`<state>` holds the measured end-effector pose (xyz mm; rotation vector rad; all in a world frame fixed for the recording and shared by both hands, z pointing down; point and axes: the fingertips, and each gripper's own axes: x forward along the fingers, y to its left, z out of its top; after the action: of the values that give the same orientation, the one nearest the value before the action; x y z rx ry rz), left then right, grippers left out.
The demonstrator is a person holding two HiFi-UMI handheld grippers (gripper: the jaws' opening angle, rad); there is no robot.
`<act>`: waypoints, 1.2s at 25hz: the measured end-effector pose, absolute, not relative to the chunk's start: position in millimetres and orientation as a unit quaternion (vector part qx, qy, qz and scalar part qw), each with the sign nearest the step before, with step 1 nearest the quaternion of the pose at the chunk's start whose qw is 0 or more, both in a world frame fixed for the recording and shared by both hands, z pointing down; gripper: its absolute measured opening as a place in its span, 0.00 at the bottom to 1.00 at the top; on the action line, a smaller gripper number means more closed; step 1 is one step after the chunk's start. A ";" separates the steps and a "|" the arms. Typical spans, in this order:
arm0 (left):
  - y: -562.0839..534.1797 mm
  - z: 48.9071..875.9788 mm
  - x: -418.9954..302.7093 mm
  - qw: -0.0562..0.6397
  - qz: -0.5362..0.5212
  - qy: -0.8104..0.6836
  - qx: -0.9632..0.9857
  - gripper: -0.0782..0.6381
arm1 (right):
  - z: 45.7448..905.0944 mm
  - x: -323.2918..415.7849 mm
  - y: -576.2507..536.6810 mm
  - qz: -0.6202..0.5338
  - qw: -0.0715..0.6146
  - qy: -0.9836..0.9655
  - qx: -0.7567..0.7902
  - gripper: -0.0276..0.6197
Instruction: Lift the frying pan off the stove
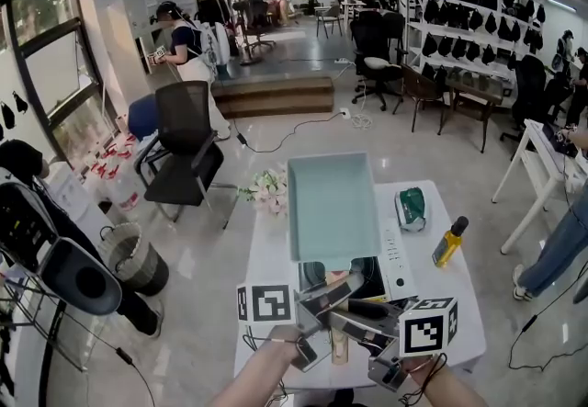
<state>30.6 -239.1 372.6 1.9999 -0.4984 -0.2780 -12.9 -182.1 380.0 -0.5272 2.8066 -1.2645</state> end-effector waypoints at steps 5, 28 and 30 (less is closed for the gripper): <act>-241.7 369.0 33.9 0.503 -0.115 -0.207 0.831 0.33 | 377.0 -9.3 -184.6 -0.401 0.008 0.901 -0.168 0.28; -253.4 368.1 23.7 0.495 -0.115 -0.215 0.834 0.33 | 377.6 -18.6 -195.9 -0.400 0.010 0.901 -0.165 0.27; -253.6 368.4 24.4 0.495 -0.115 -0.216 0.834 0.33 | 377.8 -17.8 -195.9 -0.401 0.010 0.901 -0.165 0.27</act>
<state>24.4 -253.6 368.4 2.0217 -0.5226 -0.2786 -17.8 -195.9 377.8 -0.5157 2.8127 -1.2522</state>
